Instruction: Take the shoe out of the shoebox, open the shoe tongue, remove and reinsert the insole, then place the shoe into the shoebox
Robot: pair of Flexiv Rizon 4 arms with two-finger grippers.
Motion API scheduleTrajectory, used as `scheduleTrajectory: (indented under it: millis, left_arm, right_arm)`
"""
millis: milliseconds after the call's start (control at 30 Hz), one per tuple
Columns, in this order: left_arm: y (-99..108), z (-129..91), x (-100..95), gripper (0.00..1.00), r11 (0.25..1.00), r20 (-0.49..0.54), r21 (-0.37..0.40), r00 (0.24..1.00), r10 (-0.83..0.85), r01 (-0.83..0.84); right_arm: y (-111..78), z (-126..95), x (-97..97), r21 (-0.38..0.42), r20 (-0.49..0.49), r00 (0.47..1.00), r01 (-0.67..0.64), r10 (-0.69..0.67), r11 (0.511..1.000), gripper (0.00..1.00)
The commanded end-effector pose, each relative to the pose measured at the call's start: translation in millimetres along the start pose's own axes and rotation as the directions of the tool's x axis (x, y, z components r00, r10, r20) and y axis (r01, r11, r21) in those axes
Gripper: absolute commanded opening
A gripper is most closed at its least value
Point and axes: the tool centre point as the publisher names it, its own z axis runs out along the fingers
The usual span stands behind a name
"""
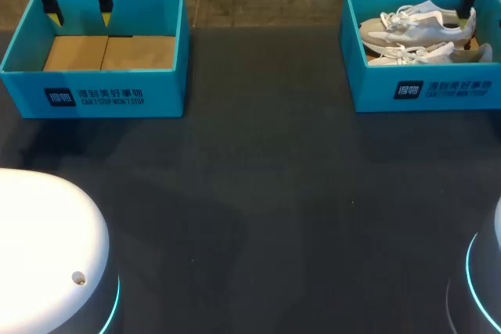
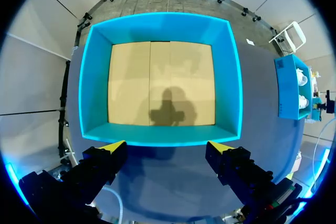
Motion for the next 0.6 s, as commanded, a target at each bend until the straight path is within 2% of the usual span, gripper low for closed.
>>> scheduleTrajectory:
  millis: [33,167,600]
  left_arm:
    - [0.1,0.0,0.1,1.00,1.000,0.001,0.000,1.000,0.000,0.000]
    - [0.1,0.0,0.1,1.00,1.000,0.001,0.000,1.000,0.000,0.000]
    - [0.1,0.0,0.1,1.00,1.000,0.001,0.000,1.000,0.000,0.000]
  right_arm:
    - [10.3,18.0,-15.7,0.007,-0.027,1.000,0.003,-0.003,1.000,0.83]
    - [13.6,26.5,-27.8,-0.004,-0.036,0.999,0.011,-0.011,1.000,0.80]
    - [11.7,47.6,-42.8,-0.001,-0.055,0.998,0.009,-0.009,1.000,0.89]
